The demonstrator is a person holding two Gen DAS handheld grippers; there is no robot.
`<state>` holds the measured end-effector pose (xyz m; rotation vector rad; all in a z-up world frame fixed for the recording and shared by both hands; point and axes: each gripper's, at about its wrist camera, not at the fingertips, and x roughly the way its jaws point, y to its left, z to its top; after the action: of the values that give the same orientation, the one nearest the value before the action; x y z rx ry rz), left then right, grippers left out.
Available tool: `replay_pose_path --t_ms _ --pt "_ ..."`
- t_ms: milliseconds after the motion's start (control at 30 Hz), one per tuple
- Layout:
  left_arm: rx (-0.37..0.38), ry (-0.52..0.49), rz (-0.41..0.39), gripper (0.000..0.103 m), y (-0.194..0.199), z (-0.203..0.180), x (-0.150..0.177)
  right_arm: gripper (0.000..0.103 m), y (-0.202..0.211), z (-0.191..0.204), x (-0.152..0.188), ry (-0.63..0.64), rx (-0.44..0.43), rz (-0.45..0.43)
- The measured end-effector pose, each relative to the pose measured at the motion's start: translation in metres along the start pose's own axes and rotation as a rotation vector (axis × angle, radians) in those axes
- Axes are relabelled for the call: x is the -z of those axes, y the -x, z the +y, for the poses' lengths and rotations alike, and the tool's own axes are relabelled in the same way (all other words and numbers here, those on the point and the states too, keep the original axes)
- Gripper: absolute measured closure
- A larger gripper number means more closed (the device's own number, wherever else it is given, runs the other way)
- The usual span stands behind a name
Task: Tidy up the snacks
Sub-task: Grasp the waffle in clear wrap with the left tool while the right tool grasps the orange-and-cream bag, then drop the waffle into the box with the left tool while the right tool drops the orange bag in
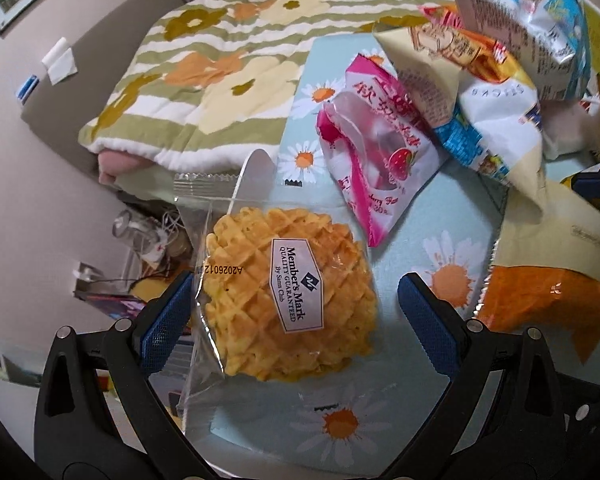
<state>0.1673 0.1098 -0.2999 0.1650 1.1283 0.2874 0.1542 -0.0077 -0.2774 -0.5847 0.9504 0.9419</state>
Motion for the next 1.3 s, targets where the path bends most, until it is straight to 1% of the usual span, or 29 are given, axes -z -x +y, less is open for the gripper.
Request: replay_pose_path --t_ms 67,167,267,500,600,767,933,1033,1067,1100,1167,1200,1300 --pt "-0.007 -0.007 0.006 0.006 -0.004 -0.001 0.001 0.001 -0.003 0.001 0.000 0.007 -0.006 0.003" --pt "-0.032 -0.025 0.016 0.014 -0.009 -0.003 0.002 0.001 -0.005 0.000 -0.001 0.004 -0.010 0.008" --pt "-0.035 -0.039 0.009 0.016 -0.010 -0.002 0.002 0.001 -0.006 -0.002 -0.001 -0.006 -0.015 0.012" --pt "-0.034 -0.061 -0.008 0.024 -0.007 0.001 0.002 0.012 -0.014 -0.003 0.001 -0.019 -0.024 0.038" --pt "-0.027 -0.062 -0.011 0.028 -0.006 0.004 0.001 0.012 -0.014 -0.003 0.002 -0.033 -0.022 0.039" --pt "-0.004 -0.053 -0.016 0.030 -0.002 0.010 0.001 0.012 -0.012 -0.003 0.002 -0.057 -0.014 0.038" --pt "0.003 -0.054 -0.038 0.030 0.007 0.010 0.002 0.012 -0.011 -0.006 0.004 -0.070 -0.005 0.036" --pt "0.012 -0.055 -0.046 0.030 0.012 0.010 0.005 0.018 -0.011 -0.005 0.005 -0.073 0.010 0.037" --pt "0.014 -0.056 -0.049 0.030 0.013 0.008 0.006 0.022 -0.011 -0.004 0.005 -0.073 0.017 0.036" --pt "0.016 -0.058 -0.051 0.030 0.015 0.008 0.007 0.029 -0.010 -0.004 0.006 -0.075 0.025 0.036" --pt "0.019 -0.062 -0.056 0.030 0.018 0.009 0.008 0.035 -0.007 -0.004 0.007 -0.082 0.029 0.033" --pt "0.020 -0.065 -0.059 0.030 0.020 0.009 0.009 0.038 -0.005 -0.004 0.008 -0.091 0.029 0.029" --pt "0.024 -0.070 -0.076 0.030 0.027 0.011 0.009 0.038 0.004 -0.003 0.010 -0.104 0.031 0.015"
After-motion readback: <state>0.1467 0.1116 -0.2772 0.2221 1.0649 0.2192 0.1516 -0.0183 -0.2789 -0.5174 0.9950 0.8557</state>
